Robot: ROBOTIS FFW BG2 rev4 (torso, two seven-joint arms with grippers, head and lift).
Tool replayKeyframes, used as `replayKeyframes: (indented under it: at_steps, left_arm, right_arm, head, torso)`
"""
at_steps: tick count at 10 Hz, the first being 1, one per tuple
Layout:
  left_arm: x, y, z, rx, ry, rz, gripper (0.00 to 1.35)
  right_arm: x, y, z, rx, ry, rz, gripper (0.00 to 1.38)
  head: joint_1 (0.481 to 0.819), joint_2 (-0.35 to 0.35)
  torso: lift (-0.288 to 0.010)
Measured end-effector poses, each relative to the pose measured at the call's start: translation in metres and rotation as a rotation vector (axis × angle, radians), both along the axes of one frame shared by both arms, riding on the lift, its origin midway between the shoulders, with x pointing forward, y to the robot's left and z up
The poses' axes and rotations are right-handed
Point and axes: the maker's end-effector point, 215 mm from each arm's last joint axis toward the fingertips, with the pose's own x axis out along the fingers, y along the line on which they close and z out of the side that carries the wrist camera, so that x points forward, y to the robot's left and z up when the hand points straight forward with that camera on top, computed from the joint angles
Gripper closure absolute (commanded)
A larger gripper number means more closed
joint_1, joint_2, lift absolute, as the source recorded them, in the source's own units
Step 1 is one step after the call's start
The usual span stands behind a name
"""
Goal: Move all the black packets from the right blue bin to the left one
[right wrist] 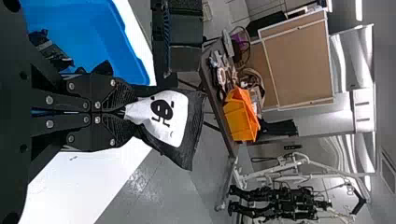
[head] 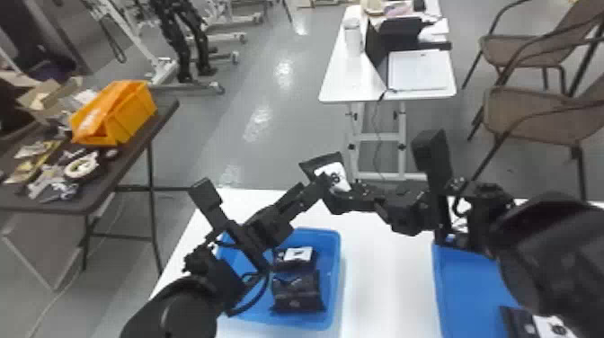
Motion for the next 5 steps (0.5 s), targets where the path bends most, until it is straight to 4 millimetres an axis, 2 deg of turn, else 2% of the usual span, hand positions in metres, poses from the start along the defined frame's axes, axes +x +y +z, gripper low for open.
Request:
replayKeyframes:
  at_steps: [2, 4, 5]
  left_arm:
    - [0.003, -0.019, 0.0, -0.014, 0.002, -0.041, 0.36]
    - [0.003, -0.035, -0.001, -0.039, 0.017, -0.077, 1.03]
    - [0.001, -0.041, -0.005, -0.051, 0.039, -0.097, 1.16]
  right_arm:
    - [-0.002, 0.004, -0.003, 0.003, 0.013, 0.011, 1.29]
    - [-0.002, 0.007, -0.006, -0.001, 0.02, 0.018, 1.29]
    - [-0.003, 0.008, -0.007, -0.002, 0.024, 0.019, 1.29]
  head:
    - [0.695, 0.257]
    - [0.695, 0.241]
    - [0.695, 0.236]
  torso:
    - [0.0]
    - [0.0]
    - [0.0]
